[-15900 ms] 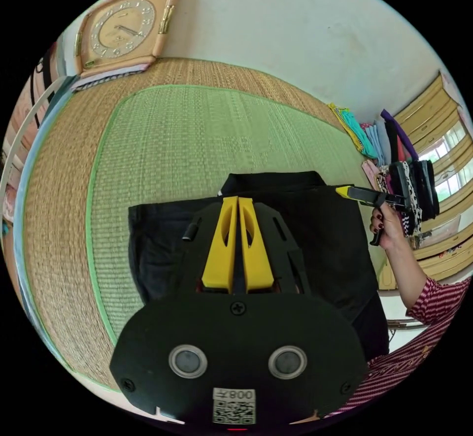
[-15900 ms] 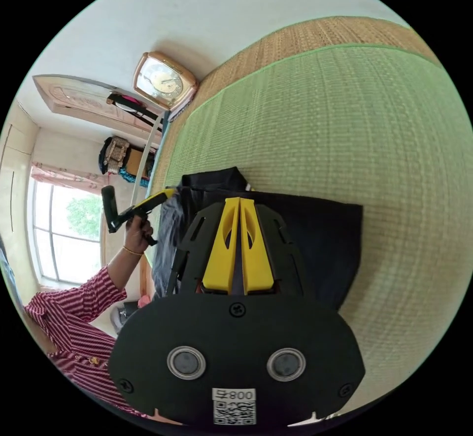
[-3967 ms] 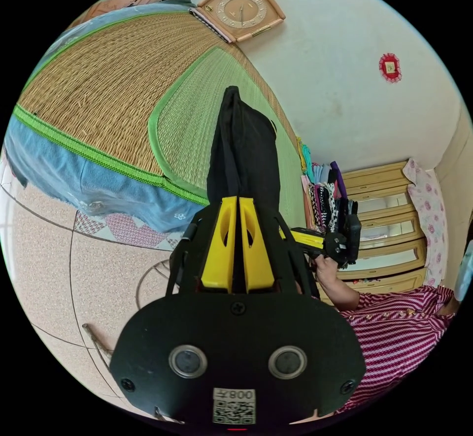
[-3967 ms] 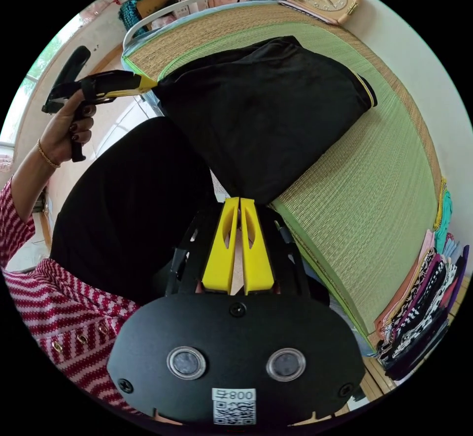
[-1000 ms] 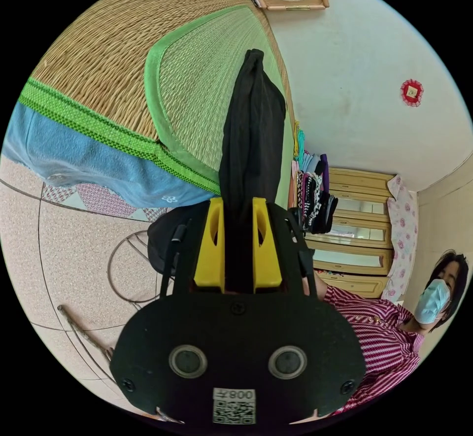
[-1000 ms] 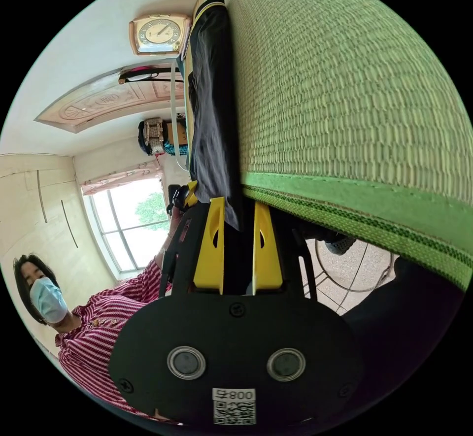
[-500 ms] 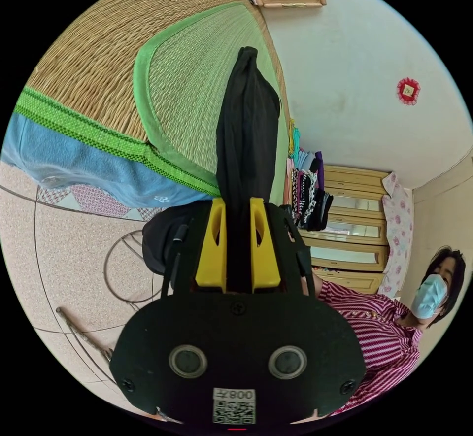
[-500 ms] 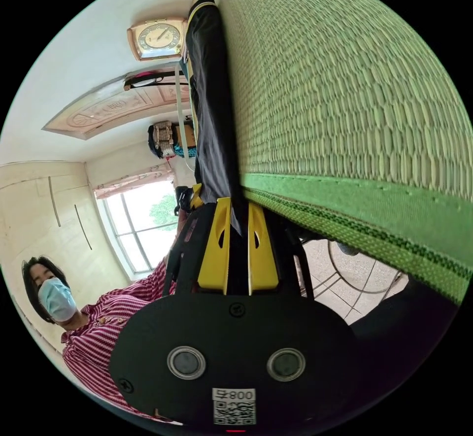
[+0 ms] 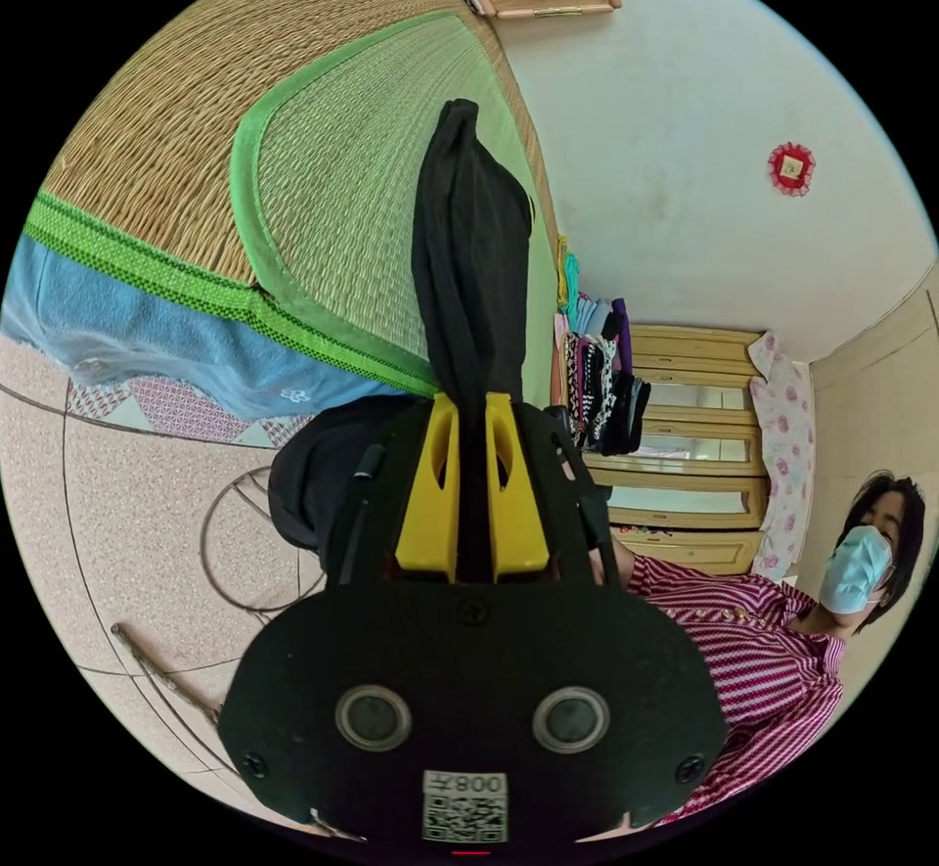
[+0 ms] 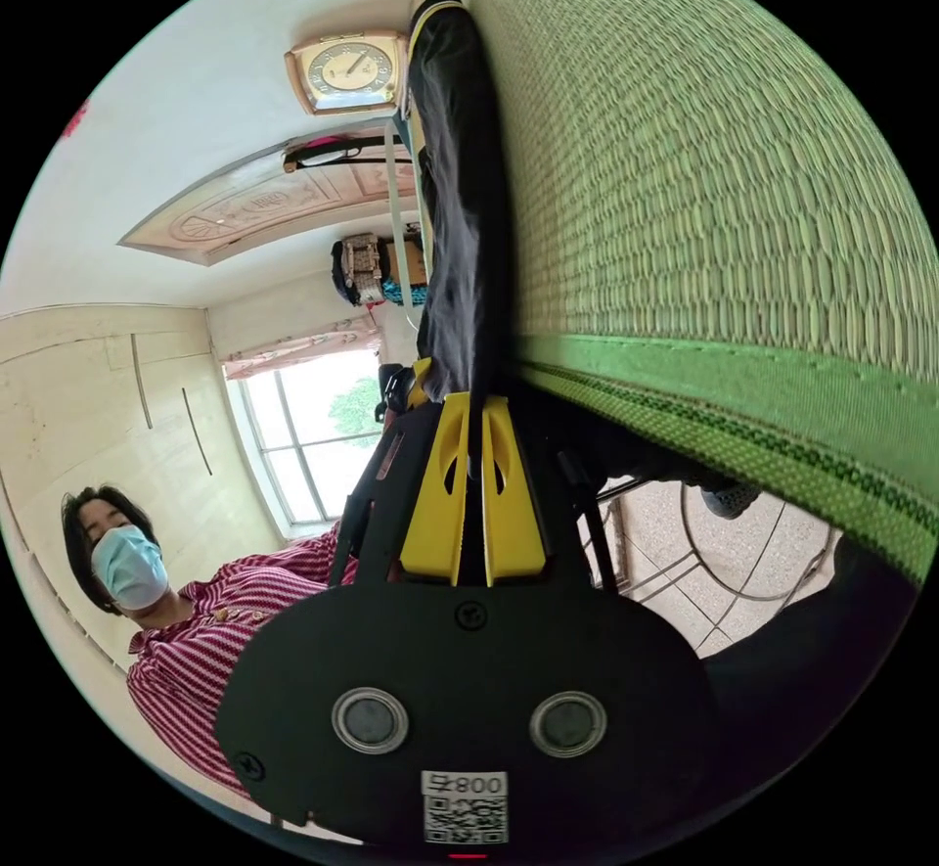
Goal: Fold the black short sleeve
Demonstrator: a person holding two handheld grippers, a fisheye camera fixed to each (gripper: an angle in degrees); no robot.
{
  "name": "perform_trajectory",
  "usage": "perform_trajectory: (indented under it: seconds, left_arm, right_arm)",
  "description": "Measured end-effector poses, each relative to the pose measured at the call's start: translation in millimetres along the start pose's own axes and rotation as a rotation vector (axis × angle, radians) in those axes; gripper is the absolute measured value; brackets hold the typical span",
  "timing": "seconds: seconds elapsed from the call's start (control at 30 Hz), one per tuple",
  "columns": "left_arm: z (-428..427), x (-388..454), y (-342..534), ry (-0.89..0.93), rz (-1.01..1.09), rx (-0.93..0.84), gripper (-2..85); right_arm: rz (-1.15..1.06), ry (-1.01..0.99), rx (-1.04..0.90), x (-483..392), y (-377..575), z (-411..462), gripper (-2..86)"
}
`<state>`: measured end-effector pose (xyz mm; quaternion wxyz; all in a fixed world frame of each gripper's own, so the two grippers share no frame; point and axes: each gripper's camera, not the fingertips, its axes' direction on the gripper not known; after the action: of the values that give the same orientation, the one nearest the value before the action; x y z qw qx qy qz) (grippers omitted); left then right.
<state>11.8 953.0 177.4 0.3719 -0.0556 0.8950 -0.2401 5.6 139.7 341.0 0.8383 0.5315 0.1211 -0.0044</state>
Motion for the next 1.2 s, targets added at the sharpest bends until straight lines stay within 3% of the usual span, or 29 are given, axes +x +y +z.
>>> perform_trajectory:
  seconds: [0.47, 1.2]
  left_arm:
    - [41.5, -17.8, 117.8, 0.059, 0.034, 0.027, 4.9]
    - [100.6, 107.6, 334.0, 0.342, 0.488, 0.131, 4.5]
  right_arm:
    - [-0.067, -0.028, -0.006, -25.6, -8.0, -48.4, 1.2]
    - [-0.625, -0.102, 0.172, -264.5, 97.7, -274.9, 0.5]
